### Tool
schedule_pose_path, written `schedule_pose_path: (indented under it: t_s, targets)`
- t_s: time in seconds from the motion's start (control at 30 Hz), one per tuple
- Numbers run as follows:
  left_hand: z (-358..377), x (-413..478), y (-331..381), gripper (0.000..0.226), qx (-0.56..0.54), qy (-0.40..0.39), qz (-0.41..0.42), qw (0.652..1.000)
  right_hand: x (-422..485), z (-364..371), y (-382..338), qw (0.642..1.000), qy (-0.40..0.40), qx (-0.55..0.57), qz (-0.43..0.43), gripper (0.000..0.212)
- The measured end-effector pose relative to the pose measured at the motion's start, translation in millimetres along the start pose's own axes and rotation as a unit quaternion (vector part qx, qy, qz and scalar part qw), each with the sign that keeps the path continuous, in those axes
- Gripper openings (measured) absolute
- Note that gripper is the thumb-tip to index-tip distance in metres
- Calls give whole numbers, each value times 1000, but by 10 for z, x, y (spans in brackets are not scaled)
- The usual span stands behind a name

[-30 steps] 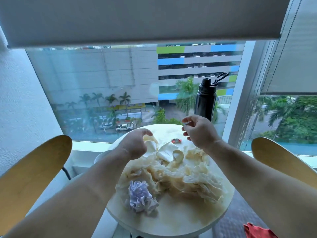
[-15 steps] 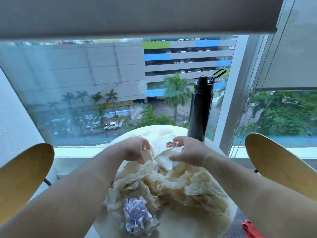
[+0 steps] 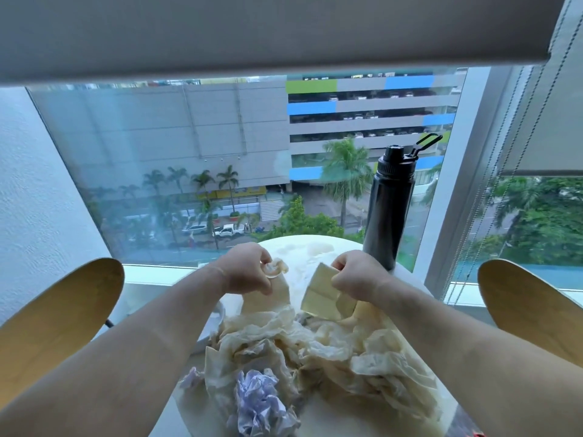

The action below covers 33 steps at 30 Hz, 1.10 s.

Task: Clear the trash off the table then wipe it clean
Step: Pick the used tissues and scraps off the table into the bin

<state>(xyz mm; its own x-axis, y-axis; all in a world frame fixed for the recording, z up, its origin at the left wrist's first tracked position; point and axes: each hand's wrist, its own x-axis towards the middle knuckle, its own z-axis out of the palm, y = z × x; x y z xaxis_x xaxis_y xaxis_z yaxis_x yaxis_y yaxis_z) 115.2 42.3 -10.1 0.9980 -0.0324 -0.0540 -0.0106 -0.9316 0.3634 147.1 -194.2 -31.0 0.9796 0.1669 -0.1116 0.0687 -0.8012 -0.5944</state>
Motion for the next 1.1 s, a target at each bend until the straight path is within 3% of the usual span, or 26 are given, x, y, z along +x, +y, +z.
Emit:
schedule_pose_path:
  t_s: [0.13, 0.23, 0.37, 0.6, 0.7, 0.83, 1.1]
  targets:
    - [-66, -124, -48, 27, -87, 70, 11, 994, 182, 24, -6, 999, 7, -41, -15, 16]
    - [-100, -240, -72, 43, -170, 142, 22, 975, 307, 52, -35, 996, -26, -90, -4, 18]
    - [-132, -424, -42, 59, -287, 225, 2, 931, 411, 96, -84, 988, -37, -147, -8, 22]
    - [-195, -842, 80, 48, -364, 375, -71, 849, 376, 199, -193, 979, -42, -193, -44, 19]
    - [-190, -1026, 16, 42, -393, 379, -90, 833, 328, 201, -200, 989, -24, -135, -57, 33]
    - [-197, -1245, -55, 35, -426, 396, -120, 805, 232, 121, -190, 995, 23, 31, -92, 39]
    - [-281, -1697, -335, 53, -473, 438, -159, 748, -109, 11, -497, 946, 113, 279, -123, 35]
